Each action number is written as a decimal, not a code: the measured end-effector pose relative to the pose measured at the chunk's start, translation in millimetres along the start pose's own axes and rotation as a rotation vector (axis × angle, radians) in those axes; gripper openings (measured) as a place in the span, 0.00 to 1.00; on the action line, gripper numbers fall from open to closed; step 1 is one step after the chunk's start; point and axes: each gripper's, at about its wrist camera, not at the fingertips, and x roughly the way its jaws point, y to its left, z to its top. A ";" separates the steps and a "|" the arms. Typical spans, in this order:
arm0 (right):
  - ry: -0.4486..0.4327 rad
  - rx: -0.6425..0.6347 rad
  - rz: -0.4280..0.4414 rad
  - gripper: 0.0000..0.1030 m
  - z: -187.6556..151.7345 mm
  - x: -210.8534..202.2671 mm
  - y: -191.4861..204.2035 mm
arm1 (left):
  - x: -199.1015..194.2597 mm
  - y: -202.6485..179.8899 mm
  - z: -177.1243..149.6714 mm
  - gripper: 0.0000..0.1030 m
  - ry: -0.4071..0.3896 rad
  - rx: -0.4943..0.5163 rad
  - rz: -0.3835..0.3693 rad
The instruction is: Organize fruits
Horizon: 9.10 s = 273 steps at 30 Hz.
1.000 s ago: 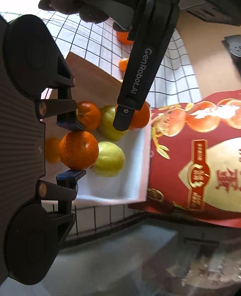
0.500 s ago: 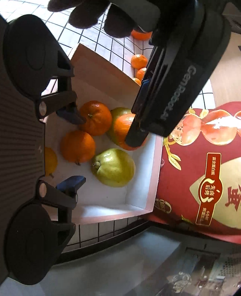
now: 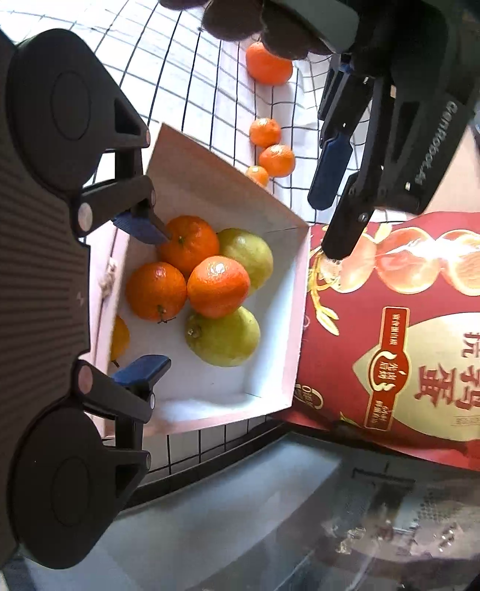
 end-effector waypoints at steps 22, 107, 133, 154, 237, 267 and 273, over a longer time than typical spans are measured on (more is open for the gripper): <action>-0.022 -0.094 0.098 0.66 40.1 -1.8 92.3 | -152.5 139.0 -152.4 0.47 -0.087 -0.230 0.378; 0.158 -0.033 0.143 0.65 -69.0 -21.0 124.8 | -93.6 114.6 -123.2 0.46 0.041 0.096 0.283; 0.062 0.013 0.149 0.76 -63.0 -40.4 110.1 | -117.9 103.4 -177.3 0.46 0.103 0.006 0.257; 0.111 -0.046 0.203 0.80 -80.5 -48.9 128.7 | -116.0 98.0 -177.0 0.47 0.117 0.049 0.285; 0.033 -0.006 0.130 0.64 -86.1 -75.8 88.9 | -113.2 79.6 -190.3 0.46 0.195 0.082 0.252; 0.065 -0.066 0.130 0.45 -61.8 -32.5 91.7 | -90.9 40.1 -180.8 0.46 0.231 0.133 0.195; -0.037 -0.042 0.088 0.45 -29.1 -55.7 52.3 | -74.0 7.5 -119.9 0.46 0.083 0.190 0.140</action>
